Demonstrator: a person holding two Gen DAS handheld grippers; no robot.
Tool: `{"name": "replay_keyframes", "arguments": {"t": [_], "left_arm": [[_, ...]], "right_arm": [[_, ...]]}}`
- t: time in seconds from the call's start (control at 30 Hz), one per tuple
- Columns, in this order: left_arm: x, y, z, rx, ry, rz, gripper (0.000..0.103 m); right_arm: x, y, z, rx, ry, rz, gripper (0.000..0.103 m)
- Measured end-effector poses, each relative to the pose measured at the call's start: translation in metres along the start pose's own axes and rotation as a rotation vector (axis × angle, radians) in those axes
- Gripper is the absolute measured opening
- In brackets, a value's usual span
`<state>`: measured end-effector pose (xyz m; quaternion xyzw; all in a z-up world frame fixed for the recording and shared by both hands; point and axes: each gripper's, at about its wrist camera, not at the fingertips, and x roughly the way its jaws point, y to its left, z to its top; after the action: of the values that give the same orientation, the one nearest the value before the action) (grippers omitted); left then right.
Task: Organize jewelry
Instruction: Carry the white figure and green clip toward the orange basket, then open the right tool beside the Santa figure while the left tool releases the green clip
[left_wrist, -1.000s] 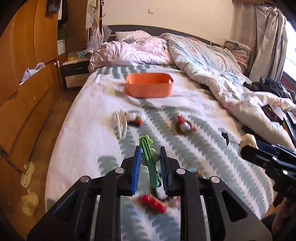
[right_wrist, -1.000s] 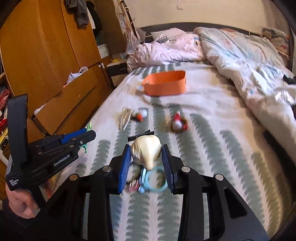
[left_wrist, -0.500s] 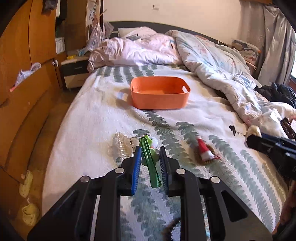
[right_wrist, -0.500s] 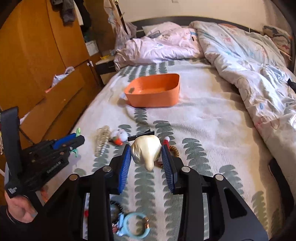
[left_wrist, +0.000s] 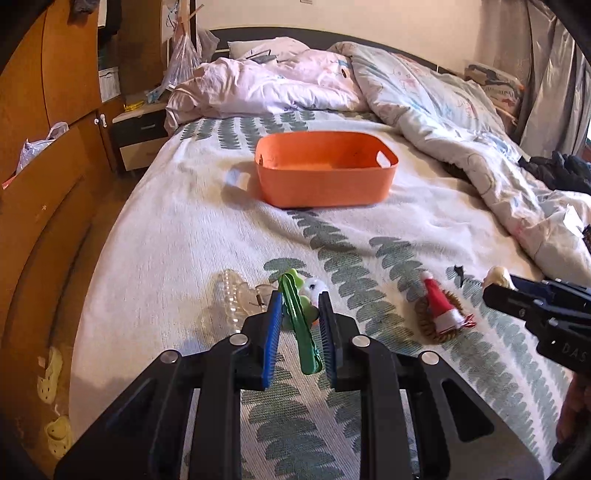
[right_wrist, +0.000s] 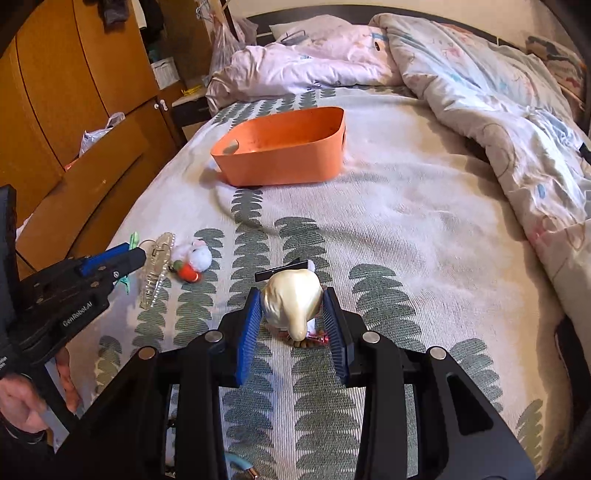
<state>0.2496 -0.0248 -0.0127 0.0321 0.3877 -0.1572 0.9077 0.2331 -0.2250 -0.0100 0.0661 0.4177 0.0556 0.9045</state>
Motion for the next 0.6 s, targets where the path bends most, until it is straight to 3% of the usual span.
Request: {"name": "replay_keyframes", "arguments": {"t": [0.6], "left_arm": [[0.006,0.007,0.000,-0.014,-0.003,0.030,0.027]], "right_arm": [[0.011,-0.008,0.001,0.010,0.018,-0.018,0.037]]}}
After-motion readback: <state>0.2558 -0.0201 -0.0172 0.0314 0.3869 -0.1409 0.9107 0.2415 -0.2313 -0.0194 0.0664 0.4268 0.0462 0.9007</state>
